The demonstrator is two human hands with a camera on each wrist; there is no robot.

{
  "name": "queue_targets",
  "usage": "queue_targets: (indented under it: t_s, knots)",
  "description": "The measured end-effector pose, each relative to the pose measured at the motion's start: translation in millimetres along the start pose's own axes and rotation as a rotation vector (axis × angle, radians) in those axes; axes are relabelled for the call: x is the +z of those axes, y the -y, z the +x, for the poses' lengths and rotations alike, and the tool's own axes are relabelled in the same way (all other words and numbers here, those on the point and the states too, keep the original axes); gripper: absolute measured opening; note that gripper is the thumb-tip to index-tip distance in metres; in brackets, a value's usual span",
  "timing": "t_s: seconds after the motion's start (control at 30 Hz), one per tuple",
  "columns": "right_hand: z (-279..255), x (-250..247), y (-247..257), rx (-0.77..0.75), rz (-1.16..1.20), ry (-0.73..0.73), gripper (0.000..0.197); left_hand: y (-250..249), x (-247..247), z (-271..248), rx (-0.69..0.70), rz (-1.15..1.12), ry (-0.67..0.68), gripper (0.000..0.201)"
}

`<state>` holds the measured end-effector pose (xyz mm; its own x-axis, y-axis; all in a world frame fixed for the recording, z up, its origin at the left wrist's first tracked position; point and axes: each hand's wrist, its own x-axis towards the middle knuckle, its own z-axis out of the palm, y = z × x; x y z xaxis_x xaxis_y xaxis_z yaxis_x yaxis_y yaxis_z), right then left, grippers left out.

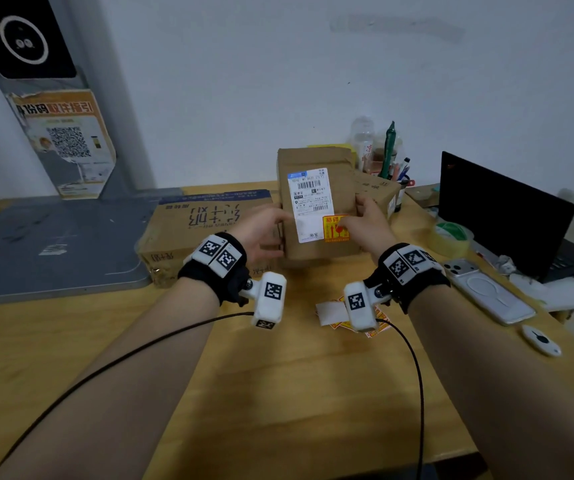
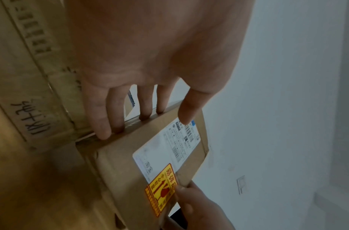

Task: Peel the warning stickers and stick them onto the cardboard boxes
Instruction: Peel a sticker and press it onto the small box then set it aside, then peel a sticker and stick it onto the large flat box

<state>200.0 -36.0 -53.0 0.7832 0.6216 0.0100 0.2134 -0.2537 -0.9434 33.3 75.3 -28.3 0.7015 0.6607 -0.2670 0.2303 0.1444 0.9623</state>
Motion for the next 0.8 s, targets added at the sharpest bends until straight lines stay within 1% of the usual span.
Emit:
queue_targets:
  t_s: [0.07, 0.1, 0.17, 0.2, 0.3, 0.4, 0.47, 0.5, 0.53, 0.57, 0.67, 0.7, 0.77, 0.8]
  knots:
    - [1, 0, 5, 0.005, -0.023, 0.002, 0.074, -3, -3, 0, -0.006, -0.014, -0.01, 0.02]
    - [1, 0, 6, 0.006, -0.056, -0.005, 0.08, -4, -5, 0, -0.01, -0.022, -0.016, 0.018]
    - [0, 4, 8, -0.003, -0.145, -0.032, 0.093, -4, -10, 1, -0.01, -0.028, -0.055, 0.025]
    - [-2, 6, 9, -0.024, -0.18, -0.051, 0.095, -5, -13, 3, -0.002, -0.034, -0.091, 0.028]
    - [-11, 13, 15, -0.139, -0.235, -0.117, 0.084, -6, -28, 3, 0.06, -0.068, -0.232, 0.032]
    - [-23, 24, 26, -0.253, -0.314, -0.207, 0.059, -7, -52, 3, 0.105, -0.064, -0.376, 0.027]
    - [-30, 36, 32, -0.301, -0.416, -0.22, 0.043, -4, -69, 3, 0.108, -0.069, -0.459, 0.021]
    - [-33, 41, 35, -0.325, -0.454, -0.207, 0.039, -2, -77, 2, 0.112, -0.067, -0.488, 0.023]
    - [-35, 46, 38, -0.338, -0.478, -0.175, 0.038, 0, -84, 1, 0.112, -0.066, -0.514, 0.031]
    - [-37, 50, 41, -0.332, -0.5, -0.125, 0.039, 2, -91, 1, 0.104, -0.065, -0.537, 0.038]
    - [-32, 66, 43, -0.288, -0.57, 0.052, 0.043, 6, -111, -4, 0.077, -0.07, -0.619, 0.042]
    - [-29, 72, 43, -0.292, -0.597, 0.087, 0.043, 10, -122, 0, 0.073, -0.074, -0.66, 0.049]
    - [-25, 83, 43, -0.331, -0.618, 0.116, 0.036, 16, -140, 4, 0.051, -0.063, -0.724, 0.061]
    - [-23, 88, 44, -0.349, -0.619, 0.12, 0.033, 18, -146, 3, 0.047, -0.058, -0.735, 0.061]
